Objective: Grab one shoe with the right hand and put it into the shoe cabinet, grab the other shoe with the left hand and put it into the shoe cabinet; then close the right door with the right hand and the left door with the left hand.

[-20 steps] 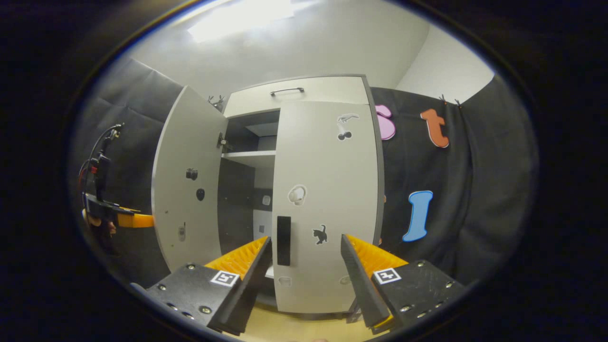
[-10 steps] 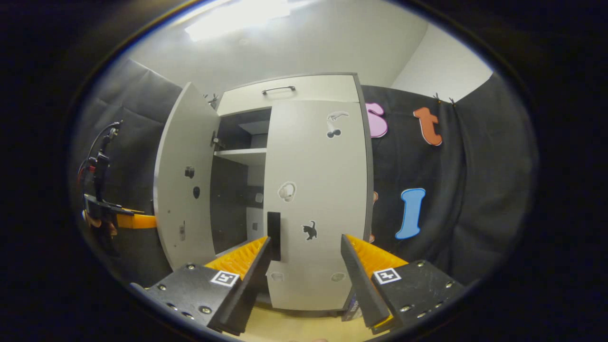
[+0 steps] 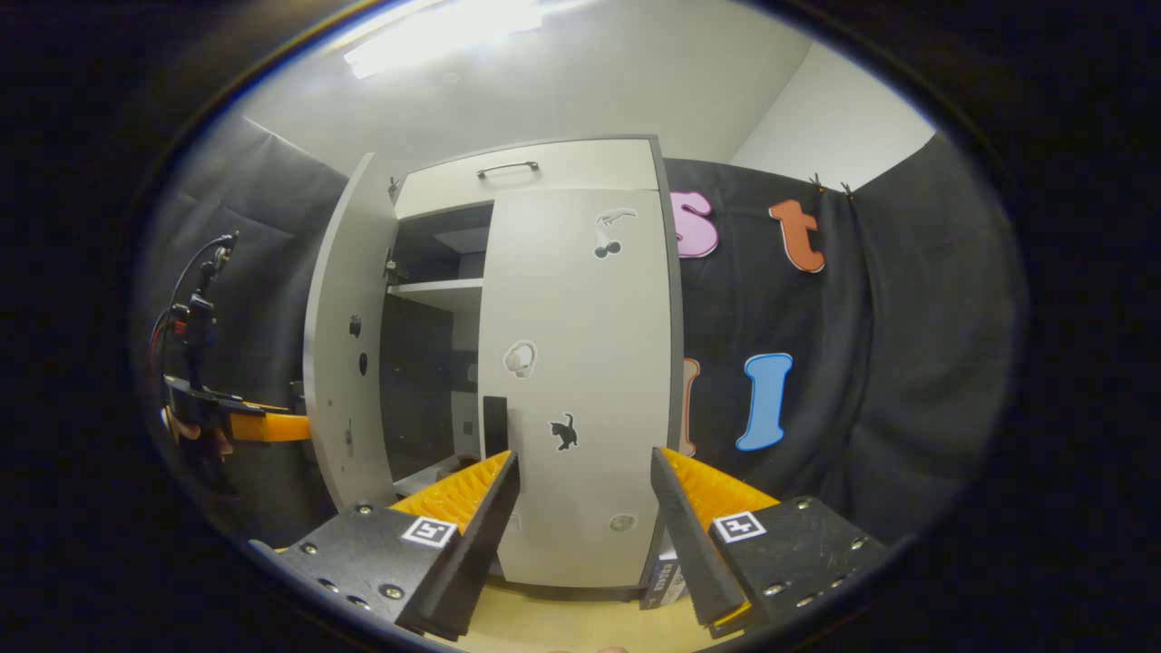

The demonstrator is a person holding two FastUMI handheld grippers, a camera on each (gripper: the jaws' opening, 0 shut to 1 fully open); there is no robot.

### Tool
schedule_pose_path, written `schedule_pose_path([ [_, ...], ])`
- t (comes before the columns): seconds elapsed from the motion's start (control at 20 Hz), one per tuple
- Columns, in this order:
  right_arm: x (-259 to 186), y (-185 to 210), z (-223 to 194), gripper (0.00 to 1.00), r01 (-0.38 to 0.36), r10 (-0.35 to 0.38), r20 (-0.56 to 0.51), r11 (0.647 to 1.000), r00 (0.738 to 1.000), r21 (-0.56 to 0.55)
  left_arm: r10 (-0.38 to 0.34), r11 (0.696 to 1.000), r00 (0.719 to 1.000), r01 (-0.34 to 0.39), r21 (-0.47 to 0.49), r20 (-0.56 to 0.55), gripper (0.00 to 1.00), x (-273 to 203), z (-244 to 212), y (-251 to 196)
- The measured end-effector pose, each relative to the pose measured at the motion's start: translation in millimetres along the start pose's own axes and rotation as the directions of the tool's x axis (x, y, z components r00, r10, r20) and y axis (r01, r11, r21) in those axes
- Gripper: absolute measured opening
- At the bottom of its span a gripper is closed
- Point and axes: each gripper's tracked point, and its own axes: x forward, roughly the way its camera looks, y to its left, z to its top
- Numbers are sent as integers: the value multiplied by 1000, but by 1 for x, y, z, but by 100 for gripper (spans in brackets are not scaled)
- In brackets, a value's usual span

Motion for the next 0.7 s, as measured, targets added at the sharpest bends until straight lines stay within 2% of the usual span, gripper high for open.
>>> schedule_pose_path([
  [0.15, 1, -10, -1, 87, 17, -17, -4, 1000, 1000, 11, -73, 997, 997, 73, -32, -4, 88, 15, -3, -30],
  [0.2, 0, -12, -1, 87, 22, -22, -4, 1000, 1000, 14, -95, 995, 995, 95, -37, -3, 84, 19, -4, -40],
  [0.4, -1, -24, 0, 87, 42, -42, -5, 999, 999, 21, -95, 995, 995, 95, 17, 8, 88, 36, 1, -56],
  [0.7, -8, -37, 1, 87, 64, -64, -5, 997, 998, 34, -122, 993, 991, 122, -5, 51, 88, 37, 18, -79],
])
